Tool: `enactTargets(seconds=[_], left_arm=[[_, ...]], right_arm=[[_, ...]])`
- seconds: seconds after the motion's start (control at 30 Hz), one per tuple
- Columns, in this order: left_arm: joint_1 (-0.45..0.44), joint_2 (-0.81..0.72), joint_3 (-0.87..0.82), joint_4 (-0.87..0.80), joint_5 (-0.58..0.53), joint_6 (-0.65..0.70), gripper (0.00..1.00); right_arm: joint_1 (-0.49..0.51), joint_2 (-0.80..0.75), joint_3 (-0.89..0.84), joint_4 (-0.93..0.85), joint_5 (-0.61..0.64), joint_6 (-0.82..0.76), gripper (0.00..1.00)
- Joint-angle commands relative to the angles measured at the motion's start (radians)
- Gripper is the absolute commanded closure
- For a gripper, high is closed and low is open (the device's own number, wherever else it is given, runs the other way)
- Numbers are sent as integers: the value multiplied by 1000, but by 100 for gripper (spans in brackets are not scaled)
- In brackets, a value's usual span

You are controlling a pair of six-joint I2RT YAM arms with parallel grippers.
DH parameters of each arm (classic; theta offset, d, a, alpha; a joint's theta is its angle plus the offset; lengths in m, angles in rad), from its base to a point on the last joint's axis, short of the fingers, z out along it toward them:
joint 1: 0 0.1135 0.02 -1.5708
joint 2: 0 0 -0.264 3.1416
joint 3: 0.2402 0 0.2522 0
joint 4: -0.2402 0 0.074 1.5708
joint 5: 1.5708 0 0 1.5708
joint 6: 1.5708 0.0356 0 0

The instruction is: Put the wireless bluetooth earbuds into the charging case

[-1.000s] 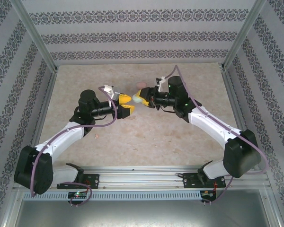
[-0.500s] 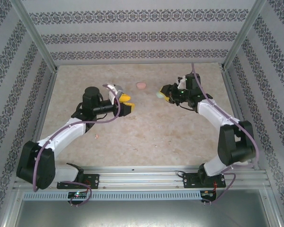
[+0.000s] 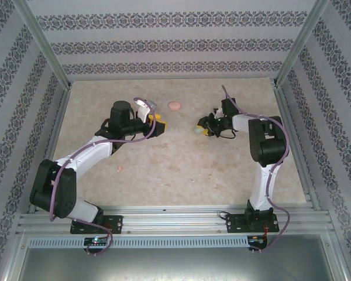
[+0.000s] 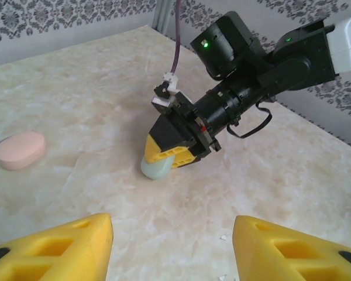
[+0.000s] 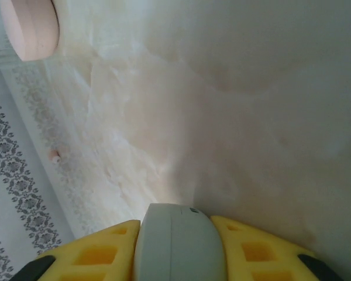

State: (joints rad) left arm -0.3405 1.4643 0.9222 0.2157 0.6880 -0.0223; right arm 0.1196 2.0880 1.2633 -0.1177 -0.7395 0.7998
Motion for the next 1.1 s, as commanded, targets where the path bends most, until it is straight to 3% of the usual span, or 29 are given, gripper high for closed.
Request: enactTargets(seconds=[0.0,0.27,0.47,0.63,0.93,1.07], left_arm=[[-3,23,15,-58,-74,29,44],[-3,110,86,-72,-140,-3,45],[-4,208,195,-94,-216,-44,46],[-5,321,377,-283,-436,-84,45],[-3,558,704,-490,-325,56,41],[15,648,841,-609,-307,38,41]], right_arm=[[-19,40,52,-90,27,-86,74],[-27,13,63,-266,106,-188,47],[-32,-84,58,-366,182,-232,41],[-34,-187,25,-403,226,-246,40],[1,-307,-3,-446,292,-279,41],[77,-210,227,-596,414,-414,40]])
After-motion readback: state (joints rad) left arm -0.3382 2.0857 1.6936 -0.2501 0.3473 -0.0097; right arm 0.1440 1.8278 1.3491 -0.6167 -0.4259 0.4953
